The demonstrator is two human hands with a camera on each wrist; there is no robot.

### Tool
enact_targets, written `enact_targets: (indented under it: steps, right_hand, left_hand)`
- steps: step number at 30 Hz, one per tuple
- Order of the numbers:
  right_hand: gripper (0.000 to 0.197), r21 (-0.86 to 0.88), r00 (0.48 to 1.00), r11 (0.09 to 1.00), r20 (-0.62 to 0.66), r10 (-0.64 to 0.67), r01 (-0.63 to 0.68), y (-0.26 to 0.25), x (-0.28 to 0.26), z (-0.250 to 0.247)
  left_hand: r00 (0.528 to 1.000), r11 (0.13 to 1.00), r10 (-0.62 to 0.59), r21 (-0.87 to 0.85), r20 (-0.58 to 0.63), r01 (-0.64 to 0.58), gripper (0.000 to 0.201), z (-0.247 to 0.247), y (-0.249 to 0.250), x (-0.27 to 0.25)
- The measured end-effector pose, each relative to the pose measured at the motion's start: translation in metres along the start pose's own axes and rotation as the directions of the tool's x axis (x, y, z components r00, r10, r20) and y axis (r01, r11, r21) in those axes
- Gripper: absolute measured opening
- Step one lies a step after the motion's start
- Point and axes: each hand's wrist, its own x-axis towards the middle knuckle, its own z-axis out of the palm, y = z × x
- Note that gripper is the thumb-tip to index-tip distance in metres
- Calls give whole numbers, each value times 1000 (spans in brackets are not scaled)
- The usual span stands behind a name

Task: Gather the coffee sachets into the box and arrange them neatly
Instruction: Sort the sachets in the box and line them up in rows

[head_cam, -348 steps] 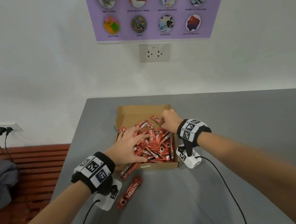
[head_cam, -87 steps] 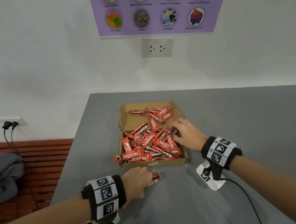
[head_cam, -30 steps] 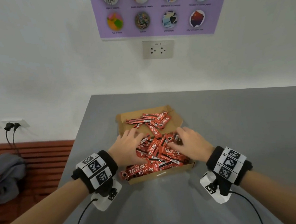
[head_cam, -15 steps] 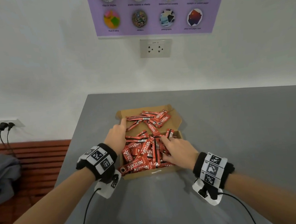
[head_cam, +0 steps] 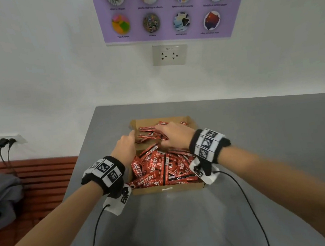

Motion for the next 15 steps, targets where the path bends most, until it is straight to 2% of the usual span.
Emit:
enact_targets:
  steps: [3, 6, 9, 10, 12, 14, 15]
  right_hand:
    - [29, -64, 996, 998, 89, 1, 5, 2, 17, 2]
    - [44, -27, 982, 1000, 188, -1, 7, 5, 19, 1]
    - [53, 44, 991, 999, 131, 19, -24, 10, 2, -8]
    - [51, 62, 995, 997, 87, 50, -56, 14, -8, -9]
    - [35, 80, 991, 987, 10, 137, -137, 23, -29, -7]
    - [22, 81, 975, 972, 25, 219, -220, 28, -52, 0]
    - [23, 82, 967, 964, 65, 247, -252, 28, -61, 4]
  left_hand:
    - [999, 999, 23, 35, -23, -23, 39, -9, -1, -1]
    - [998, 987, 55, 152, -22, -51, 33, -20, 0, -4]
    - [989, 973, 136, 195, -53, -123, 21, -28, 9, -8]
    - [981, 971, 188, 163, -54, -177, 19, -28, 14, -11]
    - [952, 951, 304, 71, -30, -301, 18, -22, 24, -17]
    - [920, 920, 389, 39, 51, -391, 23, -13, 35, -25]
    - [901, 904, 421, 37, 109, -426, 28, -8, 38, -28]
